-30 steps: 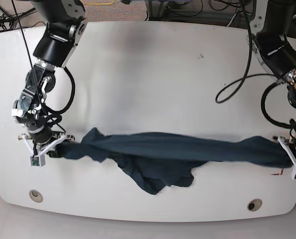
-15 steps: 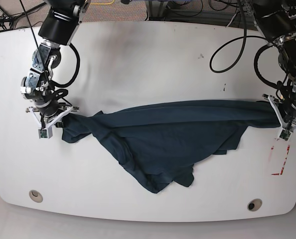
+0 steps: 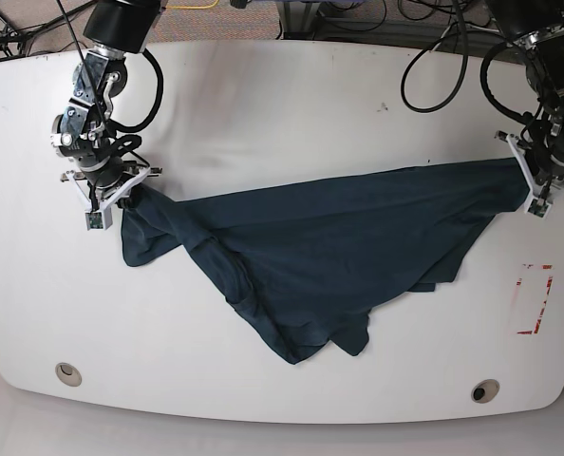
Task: Fold the T-shirt properly
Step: 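Lower the stretched shirt edge onto the table with both grippers, then drag the right gripper's held fabric along the shirt edge away from the left gripper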
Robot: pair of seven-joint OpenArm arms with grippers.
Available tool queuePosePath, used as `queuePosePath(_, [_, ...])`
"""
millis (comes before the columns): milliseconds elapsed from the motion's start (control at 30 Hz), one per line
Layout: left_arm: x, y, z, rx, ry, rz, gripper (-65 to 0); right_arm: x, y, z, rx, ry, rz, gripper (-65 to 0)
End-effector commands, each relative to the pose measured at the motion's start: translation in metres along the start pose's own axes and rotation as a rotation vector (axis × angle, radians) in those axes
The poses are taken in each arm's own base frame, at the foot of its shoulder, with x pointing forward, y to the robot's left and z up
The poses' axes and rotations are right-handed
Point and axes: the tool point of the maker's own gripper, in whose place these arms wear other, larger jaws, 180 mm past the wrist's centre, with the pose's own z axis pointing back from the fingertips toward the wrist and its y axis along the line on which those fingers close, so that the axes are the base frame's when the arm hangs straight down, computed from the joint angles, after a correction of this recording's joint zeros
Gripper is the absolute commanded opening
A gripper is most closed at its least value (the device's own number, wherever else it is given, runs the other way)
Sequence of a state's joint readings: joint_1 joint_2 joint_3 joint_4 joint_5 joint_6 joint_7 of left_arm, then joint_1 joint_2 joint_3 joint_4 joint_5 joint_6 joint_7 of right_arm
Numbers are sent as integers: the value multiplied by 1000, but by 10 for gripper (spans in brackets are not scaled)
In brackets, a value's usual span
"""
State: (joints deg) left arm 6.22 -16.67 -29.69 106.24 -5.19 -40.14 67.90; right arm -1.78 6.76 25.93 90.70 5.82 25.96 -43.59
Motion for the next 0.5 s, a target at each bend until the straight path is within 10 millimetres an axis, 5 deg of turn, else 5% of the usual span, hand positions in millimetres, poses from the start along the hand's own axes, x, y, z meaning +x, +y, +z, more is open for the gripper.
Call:
queuePosePath(0, [-4, 16, 8, 51, 5, -1, -650, 10, -5, 4, -10, -39, 10, -650])
queuePosePath(200, [-16, 19, 9, 59, 32, 11, -650, -1, -4, 6, -8, -19, 10, -634])
queuePosePath(467, [-22, 22, 10, 67, 42, 23, -650, 21, 6, 16, -7, -87, 23, -304])
